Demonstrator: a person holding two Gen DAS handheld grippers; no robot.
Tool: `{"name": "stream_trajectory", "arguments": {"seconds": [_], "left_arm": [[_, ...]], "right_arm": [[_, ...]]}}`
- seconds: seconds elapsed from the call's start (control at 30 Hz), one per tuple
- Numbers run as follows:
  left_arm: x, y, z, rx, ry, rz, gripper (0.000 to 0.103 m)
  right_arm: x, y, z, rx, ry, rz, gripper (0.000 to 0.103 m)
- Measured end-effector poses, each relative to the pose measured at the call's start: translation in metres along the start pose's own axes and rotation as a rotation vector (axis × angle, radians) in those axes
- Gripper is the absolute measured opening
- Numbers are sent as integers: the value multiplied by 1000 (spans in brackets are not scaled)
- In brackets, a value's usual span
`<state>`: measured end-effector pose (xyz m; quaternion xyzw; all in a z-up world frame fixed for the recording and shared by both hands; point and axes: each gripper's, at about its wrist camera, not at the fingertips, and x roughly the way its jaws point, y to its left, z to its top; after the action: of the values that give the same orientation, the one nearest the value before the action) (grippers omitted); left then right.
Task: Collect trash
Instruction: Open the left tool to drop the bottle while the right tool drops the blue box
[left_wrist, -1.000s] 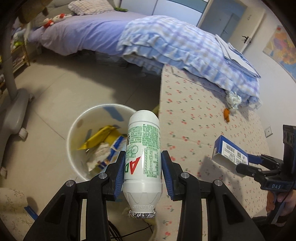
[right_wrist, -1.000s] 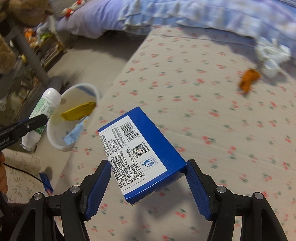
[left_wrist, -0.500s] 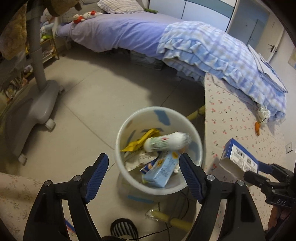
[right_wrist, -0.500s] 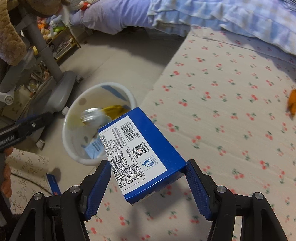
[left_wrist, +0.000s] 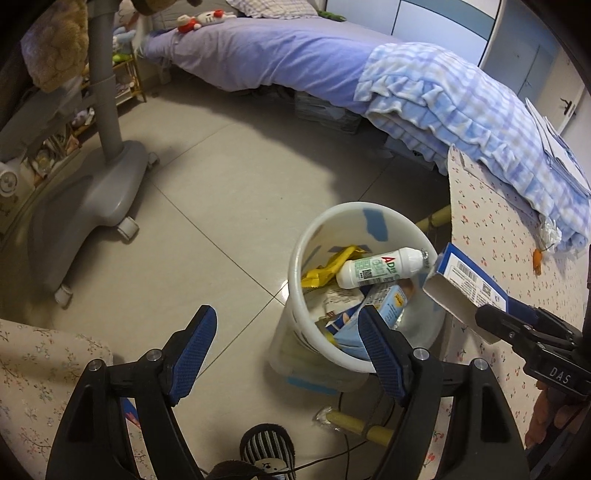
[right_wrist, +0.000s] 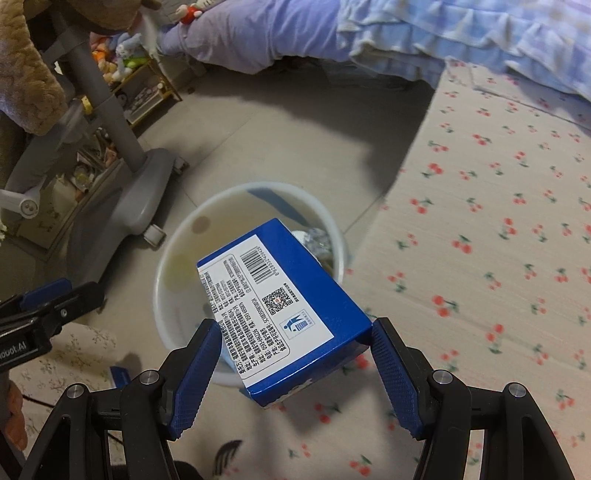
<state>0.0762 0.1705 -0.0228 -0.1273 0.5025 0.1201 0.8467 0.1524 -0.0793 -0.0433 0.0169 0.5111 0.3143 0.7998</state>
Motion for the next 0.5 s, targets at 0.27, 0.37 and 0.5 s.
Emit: {"name": "stream_trajectory", "arguments": {"seconds": [0.27,0.37,0.5], "left_arm": [[-1,4,2,-5,-4,8,81],[-2,2,2,2,-9,12,86],[-4,-3,2,15,-17,11,86]], "right_arm": [[7,8,9,12,-35,74,77],[4,8,10,6,-45,58,80],[0,2,9,10,-42,45,80]]}}
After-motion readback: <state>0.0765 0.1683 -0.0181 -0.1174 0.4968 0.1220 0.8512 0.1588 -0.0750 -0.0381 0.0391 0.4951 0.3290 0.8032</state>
